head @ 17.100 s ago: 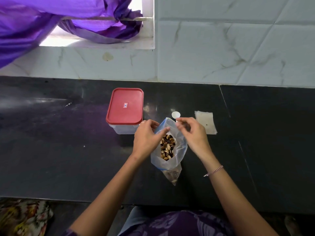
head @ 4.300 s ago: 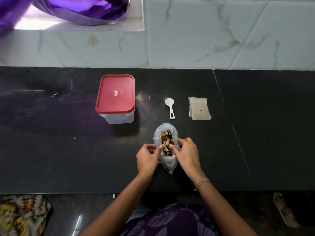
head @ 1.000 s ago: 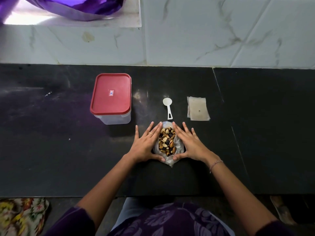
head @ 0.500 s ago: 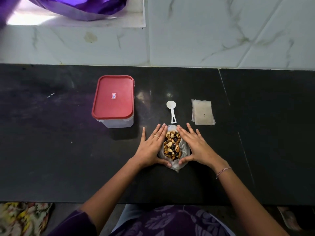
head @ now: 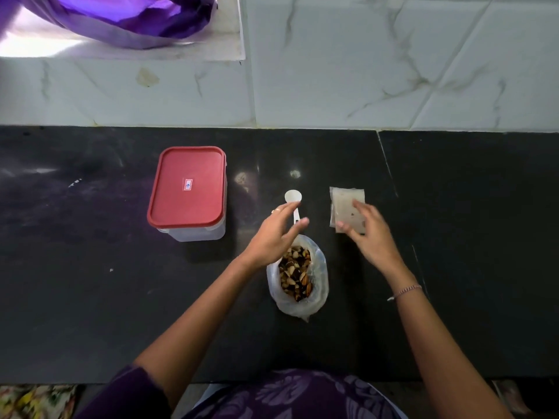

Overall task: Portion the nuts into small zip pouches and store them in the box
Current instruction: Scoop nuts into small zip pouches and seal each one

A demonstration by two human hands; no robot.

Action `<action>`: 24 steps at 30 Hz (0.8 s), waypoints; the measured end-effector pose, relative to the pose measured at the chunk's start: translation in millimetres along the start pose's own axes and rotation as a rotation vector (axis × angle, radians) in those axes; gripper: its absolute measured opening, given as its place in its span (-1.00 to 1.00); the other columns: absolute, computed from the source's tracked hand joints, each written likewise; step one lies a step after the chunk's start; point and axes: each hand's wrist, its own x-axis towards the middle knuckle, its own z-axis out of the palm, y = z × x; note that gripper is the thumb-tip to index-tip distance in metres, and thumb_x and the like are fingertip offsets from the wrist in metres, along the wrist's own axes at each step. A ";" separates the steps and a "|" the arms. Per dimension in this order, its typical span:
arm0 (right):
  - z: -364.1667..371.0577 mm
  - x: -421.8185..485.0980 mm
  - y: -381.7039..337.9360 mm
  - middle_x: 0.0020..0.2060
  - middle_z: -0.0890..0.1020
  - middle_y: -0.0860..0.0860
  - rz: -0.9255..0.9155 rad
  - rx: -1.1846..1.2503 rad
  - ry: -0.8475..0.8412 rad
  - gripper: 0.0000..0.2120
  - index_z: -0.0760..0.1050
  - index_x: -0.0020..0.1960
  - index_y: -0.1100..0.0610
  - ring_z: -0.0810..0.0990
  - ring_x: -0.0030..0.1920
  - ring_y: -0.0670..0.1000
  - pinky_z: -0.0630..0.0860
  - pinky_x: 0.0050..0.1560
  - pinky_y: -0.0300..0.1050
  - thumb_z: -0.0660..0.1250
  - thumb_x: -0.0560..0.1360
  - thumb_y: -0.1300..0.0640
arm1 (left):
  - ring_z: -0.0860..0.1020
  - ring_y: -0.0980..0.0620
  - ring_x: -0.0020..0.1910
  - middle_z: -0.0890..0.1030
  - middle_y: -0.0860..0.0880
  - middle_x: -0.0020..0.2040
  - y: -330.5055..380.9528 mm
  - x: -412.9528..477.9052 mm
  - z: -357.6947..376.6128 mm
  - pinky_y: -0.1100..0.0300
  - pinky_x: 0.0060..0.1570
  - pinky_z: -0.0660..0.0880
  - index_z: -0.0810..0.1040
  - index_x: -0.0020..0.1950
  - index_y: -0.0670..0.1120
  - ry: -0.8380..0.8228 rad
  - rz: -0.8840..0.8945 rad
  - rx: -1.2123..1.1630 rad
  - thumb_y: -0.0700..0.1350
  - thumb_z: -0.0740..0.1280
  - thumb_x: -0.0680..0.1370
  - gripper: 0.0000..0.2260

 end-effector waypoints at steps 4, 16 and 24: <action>-12.8 41.8 19.0 0.31 0.39 0.13 0.195 -0.106 0.133 -0.54 0.32 0.43 0.20 0.43 0.29 0.13 0.41 0.30 0.02 0.23 0.59 0.05 | 0.42 -0.03 0.38 0.46 -0.13 0.39 30.0 48.4 29.8 0.05 0.40 0.34 0.34 0.47 -0.19 -0.013 -0.203 -0.271 -0.19 0.20 0.64 -0.61; -4.9 81.0 20.7 0.27 0.33 0.11 0.355 -0.092 0.008 -0.64 0.36 0.41 0.17 0.45 0.19 0.10 0.36 0.11 -0.16 0.09 0.63 0.18 | 0.55 -0.13 0.11 0.55 -0.18 0.15 36.0 119.0 63.0 0.04 0.01 0.52 0.48 0.23 -0.24 -0.096 -0.480 -0.261 -0.19 0.23 0.52 -0.70; 4.2 79.6 17.9 0.26 0.35 0.10 0.344 -0.031 0.017 -0.63 0.34 0.43 0.16 0.45 0.18 0.06 0.32 0.05 -0.25 0.09 0.64 0.18 | 0.57 -0.10 -0.04 0.56 -0.18 0.10 28.5 113.3 64.4 0.10 -0.13 0.54 0.56 0.09 -0.27 -0.089 -0.503 -0.256 -0.17 0.19 0.38 -0.65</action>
